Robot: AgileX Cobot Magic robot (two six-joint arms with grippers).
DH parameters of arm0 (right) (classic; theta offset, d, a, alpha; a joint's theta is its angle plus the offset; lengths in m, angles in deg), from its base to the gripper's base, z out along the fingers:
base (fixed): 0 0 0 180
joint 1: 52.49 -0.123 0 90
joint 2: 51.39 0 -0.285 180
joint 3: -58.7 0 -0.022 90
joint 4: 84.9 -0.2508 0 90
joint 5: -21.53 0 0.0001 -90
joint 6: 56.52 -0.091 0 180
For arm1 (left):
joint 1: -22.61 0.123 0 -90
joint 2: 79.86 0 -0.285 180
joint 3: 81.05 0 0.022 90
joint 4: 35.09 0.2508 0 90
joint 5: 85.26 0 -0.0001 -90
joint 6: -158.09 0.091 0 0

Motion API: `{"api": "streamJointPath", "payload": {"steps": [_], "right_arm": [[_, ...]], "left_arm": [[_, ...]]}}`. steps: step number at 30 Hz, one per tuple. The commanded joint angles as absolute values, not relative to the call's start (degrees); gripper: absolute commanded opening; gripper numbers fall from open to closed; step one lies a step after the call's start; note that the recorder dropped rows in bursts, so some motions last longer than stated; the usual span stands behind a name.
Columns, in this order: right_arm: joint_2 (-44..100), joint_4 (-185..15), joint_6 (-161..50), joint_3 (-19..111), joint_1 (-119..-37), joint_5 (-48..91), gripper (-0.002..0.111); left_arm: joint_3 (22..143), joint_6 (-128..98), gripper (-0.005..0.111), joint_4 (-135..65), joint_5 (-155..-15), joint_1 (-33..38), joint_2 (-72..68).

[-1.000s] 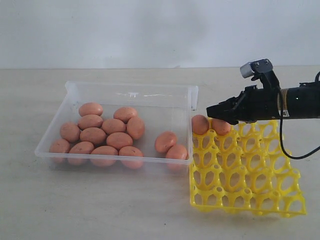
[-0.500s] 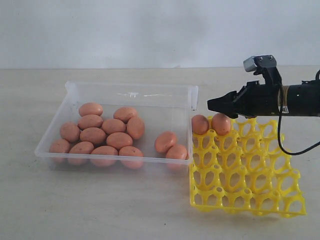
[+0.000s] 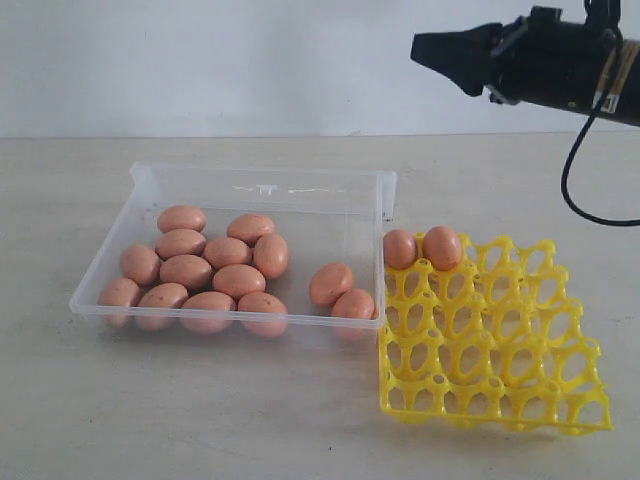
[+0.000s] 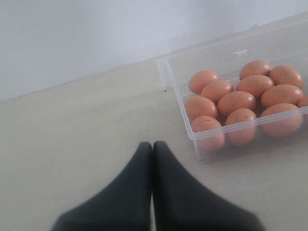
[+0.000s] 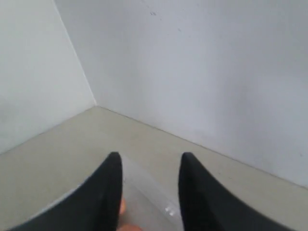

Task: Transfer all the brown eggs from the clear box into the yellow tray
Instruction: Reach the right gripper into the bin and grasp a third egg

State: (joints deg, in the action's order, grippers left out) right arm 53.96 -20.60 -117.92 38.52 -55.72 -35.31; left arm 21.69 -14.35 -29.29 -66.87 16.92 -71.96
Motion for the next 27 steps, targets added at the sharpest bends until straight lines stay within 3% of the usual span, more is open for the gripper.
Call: {"api": "streamJointPath", "payload": {"steps": [1, 5, 9, 14, 17, 21, 25, 27], "right_arm": [[49.55, -18.43, -113.41, 38.76, -62.09, -32.47, 0.004], [49.65, -17.07, -104.36, 38.76, -71.23, -26.83, 0.0], [49.65, -15.78, -88.77, 38.76, -82.27, -8.61, 0.0], [51.93, -17.9, -83.02, 43.24, -95.04, 29.23, 0.0], [56.21, -23.71, -82.24, 51.22, -98.22, 48.09, 0.0], [62.96, -54.04, -59.11, 65.05, -98.03, 59.74, 0.0], [72.19, -87.61, -31.13, 82.77, -96.33, 81.04, 0.0], [75.7, -90.71, -29.69, 89.19, -96.34, 87.49, 0.0]], "left_arm": [[21.74, -14.33, -0.004, -29.73, -67.29, 16.72, -72.07], [21.74, -14.33, -0.004, -29.73, -67.29, 16.72, -72.07], [21.74, -14.33, -0.004, -29.73, -67.29, 16.72, -72.07], [21.74, -14.33, -0.004, -29.73, -67.29, 16.72, -72.07], [21.74, -14.33, -0.004, -29.73, -67.29, 16.72, -72.07], [21.74, -14.33, -0.004, -29.73, -67.29, 16.72, -72.07], [21.74, -14.33, -0.004, -29.73, -67.29, 16.72, -72.07], [21.74, -14.33, -0.004, -29.73, -67.29, 16.72, -72.07]]}}
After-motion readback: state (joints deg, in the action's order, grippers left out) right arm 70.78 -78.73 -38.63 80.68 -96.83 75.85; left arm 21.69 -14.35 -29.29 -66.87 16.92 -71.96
